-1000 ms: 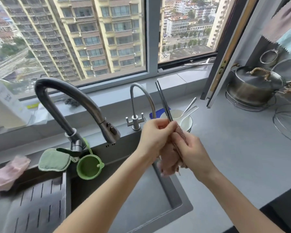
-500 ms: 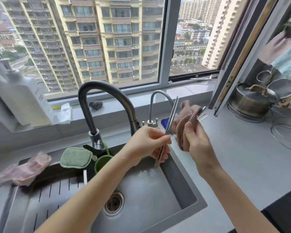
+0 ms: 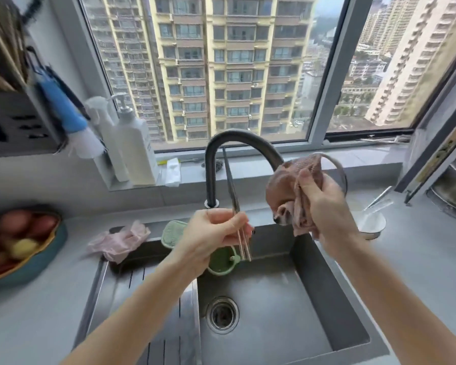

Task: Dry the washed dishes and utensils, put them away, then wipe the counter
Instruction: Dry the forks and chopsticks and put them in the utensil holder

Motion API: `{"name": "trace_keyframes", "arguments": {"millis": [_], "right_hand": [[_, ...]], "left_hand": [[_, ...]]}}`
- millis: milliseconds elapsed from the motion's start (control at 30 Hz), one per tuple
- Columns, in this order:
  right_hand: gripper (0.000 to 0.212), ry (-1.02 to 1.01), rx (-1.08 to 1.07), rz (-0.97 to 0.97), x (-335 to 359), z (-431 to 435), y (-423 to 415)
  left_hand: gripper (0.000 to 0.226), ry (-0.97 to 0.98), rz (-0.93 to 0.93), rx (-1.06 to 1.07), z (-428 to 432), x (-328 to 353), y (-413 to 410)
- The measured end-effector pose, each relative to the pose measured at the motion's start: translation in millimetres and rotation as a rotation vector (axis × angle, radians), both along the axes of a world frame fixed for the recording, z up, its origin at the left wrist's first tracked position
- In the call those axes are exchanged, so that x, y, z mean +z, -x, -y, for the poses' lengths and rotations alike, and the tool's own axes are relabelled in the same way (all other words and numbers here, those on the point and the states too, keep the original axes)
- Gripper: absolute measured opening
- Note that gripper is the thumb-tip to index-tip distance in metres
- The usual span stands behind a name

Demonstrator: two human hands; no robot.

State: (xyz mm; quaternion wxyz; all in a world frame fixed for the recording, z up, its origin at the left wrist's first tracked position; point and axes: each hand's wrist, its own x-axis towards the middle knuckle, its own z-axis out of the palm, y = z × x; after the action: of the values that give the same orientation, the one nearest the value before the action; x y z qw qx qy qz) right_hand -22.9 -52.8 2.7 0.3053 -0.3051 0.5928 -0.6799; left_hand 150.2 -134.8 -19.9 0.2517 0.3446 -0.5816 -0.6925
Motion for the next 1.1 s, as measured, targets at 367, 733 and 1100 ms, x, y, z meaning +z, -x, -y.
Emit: {"name": "trace_keyframes", "arguments": {"millis": [367, 733, 1100], "right_hand": [[0.03, -0.174, 0.534, -0.252, -14, 66, -127], [0.044, -0.335, 0.909, -0.056, 15, 138, -147], [0.026, -0.541, 0.571, -1.057, 18, 169, -141]], "left_hand": [[0.023, -0.198, -0.149, 0.202, 52, 13, -73], [0.023, -0.168, -0.599, 0.295, 133, 45, -156], [0.012, 0.136, -0.354, 0.768, 198, 80, -208]]}}
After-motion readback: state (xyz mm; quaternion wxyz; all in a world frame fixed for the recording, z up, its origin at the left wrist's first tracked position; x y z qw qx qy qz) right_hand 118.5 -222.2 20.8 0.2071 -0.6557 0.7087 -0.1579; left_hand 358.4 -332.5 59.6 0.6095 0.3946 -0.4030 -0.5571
